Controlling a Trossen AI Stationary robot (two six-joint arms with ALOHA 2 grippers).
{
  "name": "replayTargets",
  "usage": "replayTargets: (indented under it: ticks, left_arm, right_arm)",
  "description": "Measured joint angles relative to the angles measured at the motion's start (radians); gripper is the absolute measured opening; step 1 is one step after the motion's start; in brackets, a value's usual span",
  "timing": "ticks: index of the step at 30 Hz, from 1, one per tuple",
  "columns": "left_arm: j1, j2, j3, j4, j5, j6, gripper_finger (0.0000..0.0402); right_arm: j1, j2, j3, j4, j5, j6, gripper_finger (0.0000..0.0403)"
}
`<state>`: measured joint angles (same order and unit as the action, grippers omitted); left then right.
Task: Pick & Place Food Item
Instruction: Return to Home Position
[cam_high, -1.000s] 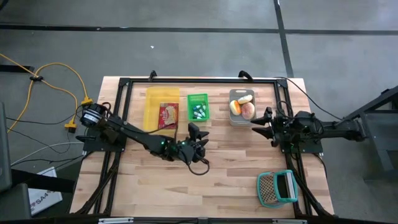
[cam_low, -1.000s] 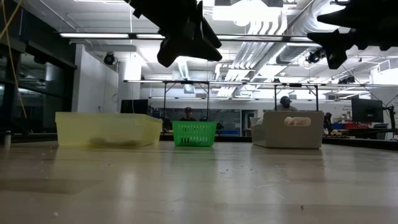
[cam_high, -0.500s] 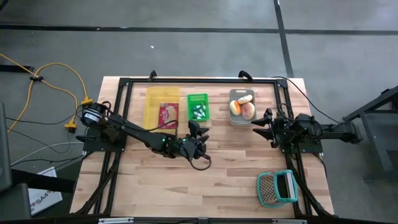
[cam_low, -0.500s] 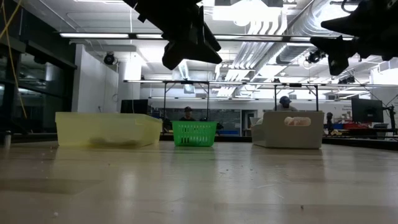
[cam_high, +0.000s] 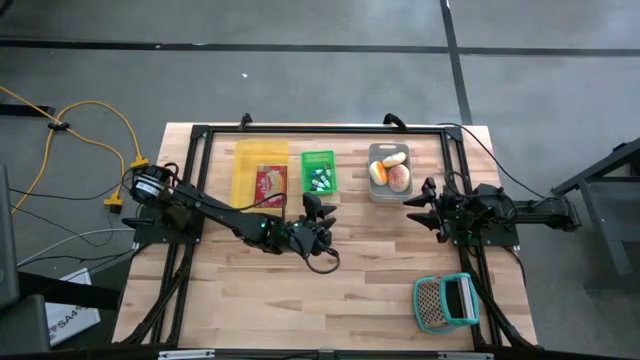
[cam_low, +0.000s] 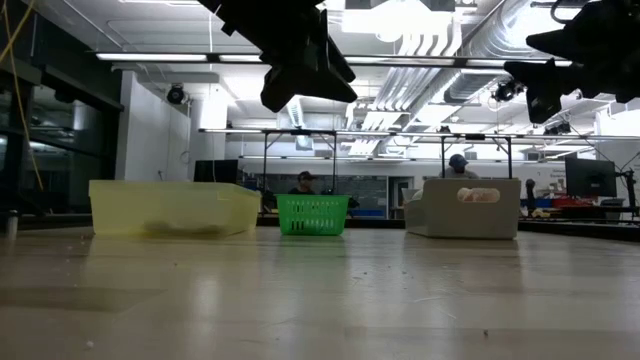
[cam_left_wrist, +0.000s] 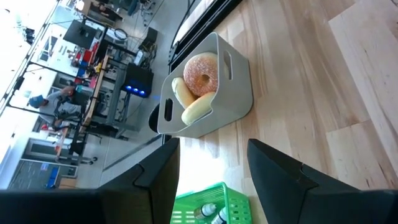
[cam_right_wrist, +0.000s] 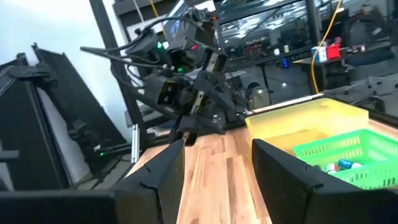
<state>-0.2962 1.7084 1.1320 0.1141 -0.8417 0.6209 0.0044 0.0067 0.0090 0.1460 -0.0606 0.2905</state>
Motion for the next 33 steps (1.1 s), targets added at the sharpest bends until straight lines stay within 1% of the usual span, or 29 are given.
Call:
replayTargets:
  ticks: [3,10,15,19,33]
  left_arm:
    - [0.0,0.0,0.0,0.0,0.0,0.0,0.0179]
    - [0.0,0.0,0.0,0.0,0.0,0.0,0.0179]
    - [0.0,0.0,0.0,0.0,0.0,0.0,0.0179]
    - [0.0,0.0,0.0,0.0,0.0,0.0,0.0179]
    - [0.0,0.0,0.0,0.0,0.0,0.0,0.0179]
  right_arm:
    - [0.0,0.0,0.0,-0.027,0.012,0.015,0.0174]
    - [0.0,0.0,-0.001,-0.112,0.107,0.052,0.0174]
    - [-0.001,0.0,-0.001,-0.117,0.102,0.05,0.0174]
    - [-0.001,0.0,-0.002,-0.13,0.055,0.047,0.0174]
    - [-0.001,0.0,-0.003,-0.132,0.053,0.045,0.0174]
